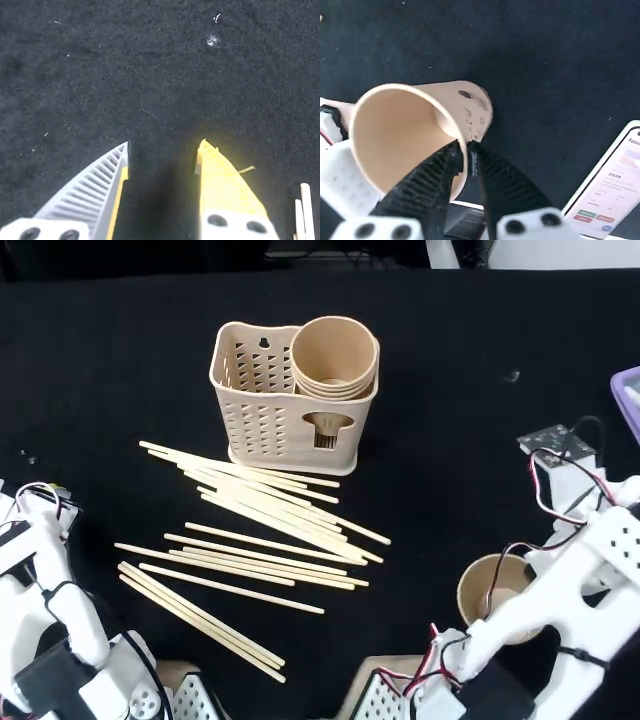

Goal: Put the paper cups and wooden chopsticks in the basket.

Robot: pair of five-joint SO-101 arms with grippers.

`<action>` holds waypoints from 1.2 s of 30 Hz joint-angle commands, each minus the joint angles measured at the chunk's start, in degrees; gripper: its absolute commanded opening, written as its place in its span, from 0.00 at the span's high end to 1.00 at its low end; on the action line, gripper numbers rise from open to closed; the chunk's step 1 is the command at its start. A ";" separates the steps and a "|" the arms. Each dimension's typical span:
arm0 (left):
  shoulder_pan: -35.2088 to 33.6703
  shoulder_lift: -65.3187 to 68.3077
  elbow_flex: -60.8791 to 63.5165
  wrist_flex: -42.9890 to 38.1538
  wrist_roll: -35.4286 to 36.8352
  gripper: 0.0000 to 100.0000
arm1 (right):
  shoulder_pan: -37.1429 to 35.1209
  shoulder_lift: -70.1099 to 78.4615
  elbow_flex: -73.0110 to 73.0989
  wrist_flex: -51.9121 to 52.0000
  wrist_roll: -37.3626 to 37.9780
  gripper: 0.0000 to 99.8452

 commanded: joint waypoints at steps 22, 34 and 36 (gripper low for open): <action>5.58 -1.32 -0.04 -0.97 -0.35 0.78 | -46.33 -6.64 -57.71 1.49 -52.13 0.99; 9.27 -1.58 0.84 -0.70 -0.53 0.78 | -57.76 22.81 -84.09 1.58 -66.37 0.99; 9.19 -1.58 0.92 -0.70 -0.53 0.78 | -58.81 25.54 -85.32 1.67 -68.04 0.99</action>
